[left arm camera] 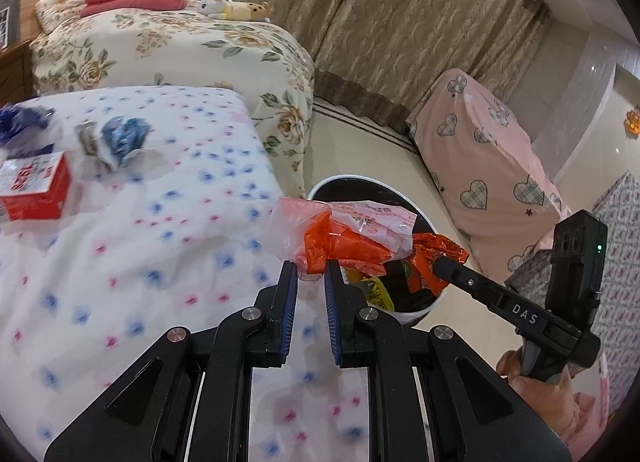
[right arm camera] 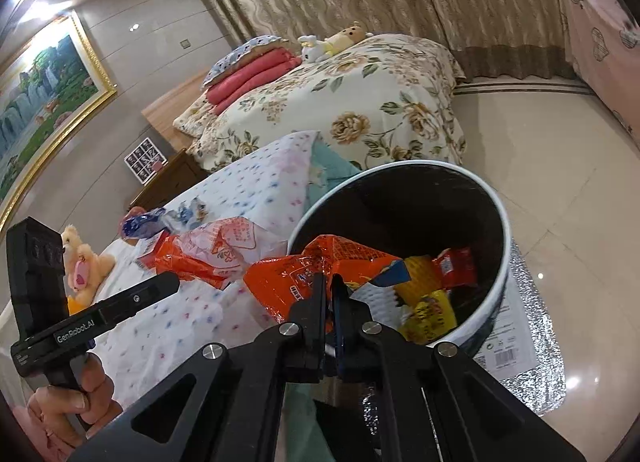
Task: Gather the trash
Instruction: 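Carry both orange wrappers over the bin with both tools, then open both tools to drop the orange wrappers into the bin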
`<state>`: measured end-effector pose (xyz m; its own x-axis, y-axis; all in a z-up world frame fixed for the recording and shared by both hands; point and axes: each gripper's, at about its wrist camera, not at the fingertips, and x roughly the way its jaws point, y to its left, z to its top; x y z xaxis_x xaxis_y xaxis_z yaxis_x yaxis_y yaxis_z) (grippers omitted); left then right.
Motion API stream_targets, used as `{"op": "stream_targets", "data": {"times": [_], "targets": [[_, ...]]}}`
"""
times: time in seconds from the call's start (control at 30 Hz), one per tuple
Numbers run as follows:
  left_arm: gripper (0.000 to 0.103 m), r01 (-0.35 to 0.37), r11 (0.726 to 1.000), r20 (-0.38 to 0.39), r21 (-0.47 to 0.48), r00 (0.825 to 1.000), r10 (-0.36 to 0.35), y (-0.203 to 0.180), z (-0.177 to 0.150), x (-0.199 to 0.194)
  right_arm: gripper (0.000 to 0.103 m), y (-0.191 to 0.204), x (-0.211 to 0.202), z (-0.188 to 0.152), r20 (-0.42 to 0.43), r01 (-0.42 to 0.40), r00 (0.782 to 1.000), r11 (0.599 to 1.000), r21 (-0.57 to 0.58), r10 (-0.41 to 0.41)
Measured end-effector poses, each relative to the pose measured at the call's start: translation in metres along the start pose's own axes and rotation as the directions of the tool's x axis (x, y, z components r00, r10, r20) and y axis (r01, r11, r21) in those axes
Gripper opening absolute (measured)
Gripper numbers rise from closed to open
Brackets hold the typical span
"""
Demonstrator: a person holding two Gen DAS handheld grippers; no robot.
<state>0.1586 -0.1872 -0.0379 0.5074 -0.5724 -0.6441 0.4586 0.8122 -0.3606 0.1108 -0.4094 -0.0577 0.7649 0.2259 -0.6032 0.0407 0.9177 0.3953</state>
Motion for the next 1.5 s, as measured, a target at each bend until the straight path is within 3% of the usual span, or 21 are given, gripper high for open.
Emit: {"op": "stream_targets", "data": {"times": [0.33,1.27,1.5], "targets": [[0.013,-0.016,0.998,-0.042,0.056,0.999,0.019,-0.024,0.008,0.03,0.003,-0.029,0.004,0.007,-0.011,0.041,0.999,0.999,0.026,-0.041],[0.013,-0.016,0.996,-0.125,0.082,0.992,0.026,-0.036,0.023,0.069,0.003,-0.041,0.019,0.022,-0.04,0.075,0.996,0.997,0.017,-0.074],[0.018,0.004,0.999,-0.152,0.052,0.988,0.004,-0.032,0.024,0.071,0.01,-0.047,0.023,0.025,-0.065,0.072,0.996,0.996,0.053,-0.068]]}}
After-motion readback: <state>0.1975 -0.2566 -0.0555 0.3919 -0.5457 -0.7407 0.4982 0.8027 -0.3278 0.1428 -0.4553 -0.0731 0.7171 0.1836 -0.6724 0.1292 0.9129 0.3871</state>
